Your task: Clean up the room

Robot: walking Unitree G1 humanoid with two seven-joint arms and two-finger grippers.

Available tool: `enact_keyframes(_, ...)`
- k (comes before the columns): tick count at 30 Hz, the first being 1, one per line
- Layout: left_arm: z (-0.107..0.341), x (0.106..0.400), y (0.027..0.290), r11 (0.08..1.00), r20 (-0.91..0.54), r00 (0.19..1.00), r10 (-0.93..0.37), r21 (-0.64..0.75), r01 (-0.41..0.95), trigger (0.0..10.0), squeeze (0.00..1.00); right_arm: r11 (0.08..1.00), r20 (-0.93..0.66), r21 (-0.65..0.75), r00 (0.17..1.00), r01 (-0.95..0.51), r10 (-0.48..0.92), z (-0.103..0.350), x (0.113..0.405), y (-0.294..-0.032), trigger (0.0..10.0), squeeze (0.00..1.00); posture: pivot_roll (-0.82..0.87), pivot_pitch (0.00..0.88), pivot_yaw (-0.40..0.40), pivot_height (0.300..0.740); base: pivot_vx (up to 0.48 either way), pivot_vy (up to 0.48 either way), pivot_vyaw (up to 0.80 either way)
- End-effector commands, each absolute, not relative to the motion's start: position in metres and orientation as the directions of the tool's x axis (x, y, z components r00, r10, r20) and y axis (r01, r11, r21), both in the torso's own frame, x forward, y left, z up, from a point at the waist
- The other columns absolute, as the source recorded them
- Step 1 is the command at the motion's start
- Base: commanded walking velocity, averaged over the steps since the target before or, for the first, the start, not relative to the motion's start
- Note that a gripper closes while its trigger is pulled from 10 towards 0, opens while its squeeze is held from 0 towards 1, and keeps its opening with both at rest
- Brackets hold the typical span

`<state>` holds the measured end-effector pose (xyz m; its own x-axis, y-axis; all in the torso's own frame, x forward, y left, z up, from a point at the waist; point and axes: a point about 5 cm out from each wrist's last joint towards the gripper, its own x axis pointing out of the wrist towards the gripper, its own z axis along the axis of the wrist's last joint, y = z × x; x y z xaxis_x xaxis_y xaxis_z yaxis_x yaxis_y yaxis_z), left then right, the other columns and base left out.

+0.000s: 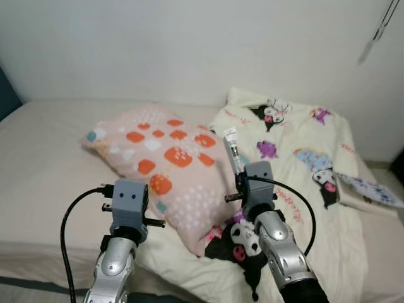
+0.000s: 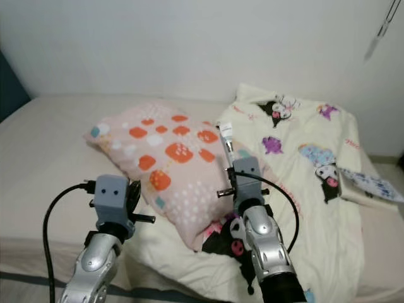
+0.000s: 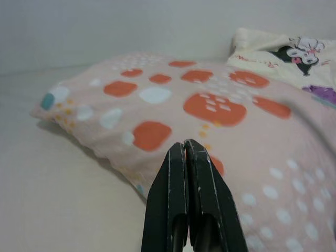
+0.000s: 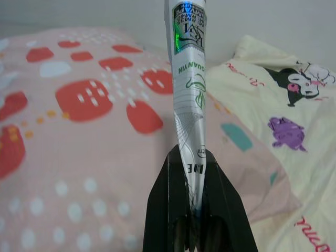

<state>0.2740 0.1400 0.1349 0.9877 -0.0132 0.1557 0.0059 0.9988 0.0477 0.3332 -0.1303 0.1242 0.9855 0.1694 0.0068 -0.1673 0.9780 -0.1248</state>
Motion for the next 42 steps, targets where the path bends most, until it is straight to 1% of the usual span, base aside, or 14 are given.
enact_keyframes(1,0.127,0.273,0.144,0.999,0.116,0.993,0.006,0.048,-0.012,10.0,0.00,0.980,-0.009,-0.114,0.987,-0.162,0.162,0.121,0.332,-0.131,10.0,0.00,-0.04,0.125,-0.039,0.702,0.000,0.000,0.00)
enact_keyframes(9,0.125,0.271,0.150,0.998,0.110,0.993,0.044,0.033,-0.048,10.0,0.00,0.980,-0.014,-0.105,0.986,-0.168,0.168,0.120,0.333,-0.130,10.0,0.00,-0.04,0.126,-0.041,0.740,0.000,0.000,0.00)
enact_keyframes(14,0.123,0.270,0.152,0.998,0.098,0.993,0.062,0.014,-0.064,10.0,0.00,0.986,0.001,-0.059,0.987,-0.158,0.158,0.119,0.331,-0.130,10.0,0.00,-0.04,0.124,-0.042,0.740,0.000,0.000,0.00)
enact_keyframes(16,0.121,0.269,0.153,0.998,0.090,0.994,0.064,0.006,-0.065,10.0,0.00,0.987,-0.048,-0.018,0.986,-0.161,0.160,0.111,0.330,-0.131,10.0,0.00,-0.04,0.124,-0.042,0.740,0.000,0.000,0.00)
enact_keyframes(19,0.118,0.269,0.155,0.997,0.085,0.994,0.076,0.010,-0.077,10.0,0.00,0.986,-0.067,-0.027,0.984,-0.165,0.163,0.108,0.329,-0.131,10.0,0.00,-0.03,0.123,-0.042,0.740,0.000,0.000,0.00)
enact_keyframes(21,0.115,0.268,0.156,0.996,0.079,0.993,0.092,0.007,-0.092,10.0,0.00,0.986,-0.102,0.033,0.981,-0.161,0.163,0.103,0.328,-0.131,10.0,0.00,-0.03,0.123,-0.042,0.740,0.000,0.000,0.00)
enact_keyframes(22,0.112,0.267,0.159,0.992,0.075,0.990,0.124,-0.002,-0.124,10.0,0.00,0.985,-0.119,0.057,0.978,-0.164,0.169,0.100,0.327,-0.130,10.0,0.00,-0.03,0.123,-0.042,0.740,0.000,0.000,0.00)
enact_keyframes(25,0.109,0.266,0.161,0.991,0.063,0.989,0.137,-0.016,-0.136,10.0,0.00,0.983,-0.127,0.062,0.976,-0.170,0.177,0.098,0.327,-0.129,10.0,0.00,-0.03,0.118,-0.039,0.740,0.000,0.000,0.00)
enact_keyframes(29,0.095,0.263,0.165,0.989,-0.006,0.989,0.147,0.032,-0.147,10.0,0.00,0.978,-0.157,0.043,0.965,-0.206,0.211,0.089,0.323,-0.124,10.0,0.00,-0.03,0.111,-0.037,0.740,0.000,0.000,0.00)
enact_keyframes(30,0.089,0.261,0.164,0.991,-0.039,0.991,0.129,0.041,-0.127,10.0,0.00,0.979,-0.168,0.028,0.964,-0.203,0.205,0.084,0.321,-0.123,10.0,0.00,-0.03,0.111,-0.037,0.740,0.000,0.000,0.00)
enact_keyframes(32,0.086,0.260,0.164,0.992,-0.053,0.991,0.119,0.058,-0.116,10.0,0.00,0.979,-0.177,0.029,0.963,-0.200,0.202,0.081,0.319,-0.123,10.0,0.00,-0.03,0.111,-0.037,0.740,0.000,0.000,0.00)
enact_keyframes(39,0.085,0.259,0.163,0.992,-0.055,0.992,0.118,0.045,-0.115,10.0,0.00,0.985,-0.192,0.053,0.966,-0.163,0.170,0.076,0.318,-0.126,10.0,0.00,-0.03,0.102,-0.038,0.740,0.000,0.000,0.00)
enact_keyframes(42,0.084,0.260,0.161,0.994,-0.052,0.993,0.103,0.049,-0.100,10.0,0.00,0.987,-0.202,0.035,0.966,-0.159,0.162,0.074,0.318,-0.128,10.0,0.00,-0.03,0.097,-0.035,0.740,0.000,0.000,0.00)
